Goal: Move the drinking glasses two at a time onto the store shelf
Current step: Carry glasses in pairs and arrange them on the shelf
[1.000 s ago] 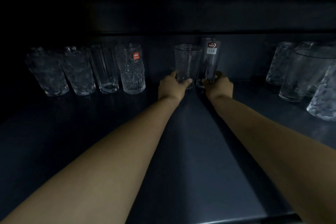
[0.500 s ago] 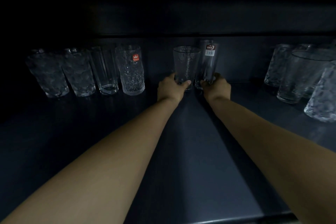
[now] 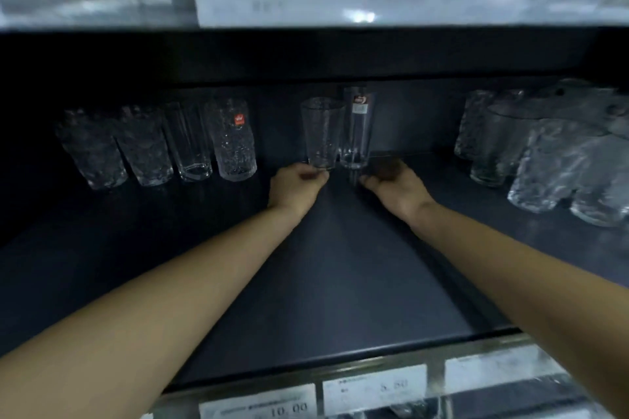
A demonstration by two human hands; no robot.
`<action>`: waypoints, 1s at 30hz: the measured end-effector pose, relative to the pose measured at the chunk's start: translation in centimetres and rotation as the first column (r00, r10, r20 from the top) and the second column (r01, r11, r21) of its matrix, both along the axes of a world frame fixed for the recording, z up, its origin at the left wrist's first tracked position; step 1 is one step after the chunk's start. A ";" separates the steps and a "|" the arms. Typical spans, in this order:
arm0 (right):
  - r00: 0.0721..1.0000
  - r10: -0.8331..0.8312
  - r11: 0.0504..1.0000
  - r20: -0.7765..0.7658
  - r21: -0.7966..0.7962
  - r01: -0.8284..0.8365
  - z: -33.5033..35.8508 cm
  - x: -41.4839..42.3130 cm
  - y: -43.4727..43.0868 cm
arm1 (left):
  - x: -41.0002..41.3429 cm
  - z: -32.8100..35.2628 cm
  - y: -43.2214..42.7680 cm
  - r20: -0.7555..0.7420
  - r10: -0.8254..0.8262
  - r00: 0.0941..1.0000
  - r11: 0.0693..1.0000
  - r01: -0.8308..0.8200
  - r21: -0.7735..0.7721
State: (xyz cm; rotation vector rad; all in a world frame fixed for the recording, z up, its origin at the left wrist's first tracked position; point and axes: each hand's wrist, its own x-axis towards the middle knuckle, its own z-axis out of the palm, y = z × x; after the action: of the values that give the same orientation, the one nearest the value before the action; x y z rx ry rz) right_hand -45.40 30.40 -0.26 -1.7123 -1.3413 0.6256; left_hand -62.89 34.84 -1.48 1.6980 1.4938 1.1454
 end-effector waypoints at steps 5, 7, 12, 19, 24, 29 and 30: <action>0.994 0.108 0.971 -0.034 -0.210 -0.113 1.7 2.9 -6.7 | -0.6 2.4 -6.2 0.032 -0.395 0.918 0.895 0.392 -0.213; 0.994 0.083 0.982 -0.070 -0.166 -0.094 2.5 3.7 -10.0 | -0.2 3.5 -8.8 -0.102 -0.479 0.872 0.861 0.444 -0.249; 0.999 -0.004 1.000 0.035 -0.022 0.005 4.4 5.6 -19.9 | 3.2 5.7 -15.3 -0.132 -0.532 0.836 0.844 0.513 -0.154; 0.975 -0.218 0.973 -0.047 0.071 0.220 4.3 10.1 -32.2 | 8.6 6.1 -23.2 0.048 -0.647 0.761 0.755 0.649 -0.093; 0.922 -0.359 0.922 -0.143 0.101 0.375 4.3 14.4 -38.4 | 13.7 5.5 -26.9 0.164 -0.653 0.740 0.742 0.668 -0.061; 0.886 -0.443 0.881 -0.138 0.117 0.459 4.7 20.0 -41.4 | 20.0 4.6 -29.6 0.210 -0.612 0.762 0.768 0.637 -0.073; 0.886 -0.443 0.881 -0.137 0.118 0.459 4.8 21.3 -41.6 | 21.3 4.3 -29.8 0.220 -0.593 0.774 0.780 0.620 -0.079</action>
State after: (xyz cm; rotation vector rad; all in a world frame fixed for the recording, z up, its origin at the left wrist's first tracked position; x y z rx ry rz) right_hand -24.06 -11.19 4.49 -1.7609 -0.8424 0.3315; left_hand -41.58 5.04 2.85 1.7288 0.7821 0.7814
